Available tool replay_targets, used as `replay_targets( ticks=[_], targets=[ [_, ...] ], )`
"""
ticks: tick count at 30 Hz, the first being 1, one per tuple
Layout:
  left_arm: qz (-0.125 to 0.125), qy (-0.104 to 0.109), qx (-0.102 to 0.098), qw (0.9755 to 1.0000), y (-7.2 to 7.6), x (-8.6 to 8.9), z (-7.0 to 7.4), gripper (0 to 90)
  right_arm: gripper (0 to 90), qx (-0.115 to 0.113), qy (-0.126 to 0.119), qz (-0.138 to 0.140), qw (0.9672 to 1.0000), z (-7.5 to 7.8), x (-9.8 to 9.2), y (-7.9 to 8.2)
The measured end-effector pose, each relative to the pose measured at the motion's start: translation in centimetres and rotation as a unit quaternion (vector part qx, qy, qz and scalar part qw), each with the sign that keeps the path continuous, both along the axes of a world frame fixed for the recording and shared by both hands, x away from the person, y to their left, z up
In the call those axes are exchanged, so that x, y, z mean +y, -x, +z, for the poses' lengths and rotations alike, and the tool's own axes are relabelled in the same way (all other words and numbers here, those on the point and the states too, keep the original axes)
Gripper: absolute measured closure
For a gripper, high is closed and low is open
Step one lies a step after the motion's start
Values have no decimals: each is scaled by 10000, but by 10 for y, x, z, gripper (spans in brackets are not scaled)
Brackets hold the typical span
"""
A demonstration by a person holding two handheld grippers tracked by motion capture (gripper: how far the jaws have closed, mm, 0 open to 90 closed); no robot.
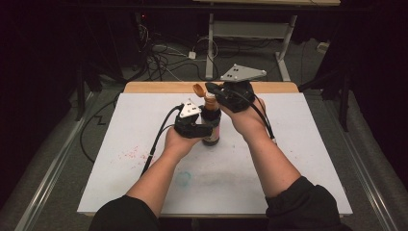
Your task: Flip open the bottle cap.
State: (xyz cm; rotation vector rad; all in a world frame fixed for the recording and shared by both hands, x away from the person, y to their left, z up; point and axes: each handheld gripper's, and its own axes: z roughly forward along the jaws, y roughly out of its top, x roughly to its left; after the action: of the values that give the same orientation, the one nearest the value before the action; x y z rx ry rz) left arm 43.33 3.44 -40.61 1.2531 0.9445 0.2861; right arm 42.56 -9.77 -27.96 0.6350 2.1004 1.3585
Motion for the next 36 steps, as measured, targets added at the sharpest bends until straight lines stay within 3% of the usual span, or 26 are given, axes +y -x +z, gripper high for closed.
replay_targets(
  ticks=[6, 13, 22, 23, 27, 36],
  targets=[
    [0, 7, 35, 10000, 0, 1, 1, 234, 900, 44, -63, -161, 9998, -2, -20, 0],
    [0, 20, 84, 10000, 0, 1, 2, 231, 900, 176, -144, -407, 9989, -18, -51, 0],
    [-67, 97, 142, 9998, -1, 3, 3, 218, 893, 317, -146, -533, 9980, -37, -69, -2],
    [-77, 71, 162, 9998, -1, 3, 2, 199, 819, 378, -180, -574, 9975, -42, -72, -3],
    [-145, 56, 297, 9994, 0, 7, -1, 145, 744, 457, -190, -544, 9973, -51, -76, -4],
    [-135, 131, 405, 9990, 6, 22, -18, 39, 369, 630, -307, -612, 9957, -89, -84, -9]
  ],
)
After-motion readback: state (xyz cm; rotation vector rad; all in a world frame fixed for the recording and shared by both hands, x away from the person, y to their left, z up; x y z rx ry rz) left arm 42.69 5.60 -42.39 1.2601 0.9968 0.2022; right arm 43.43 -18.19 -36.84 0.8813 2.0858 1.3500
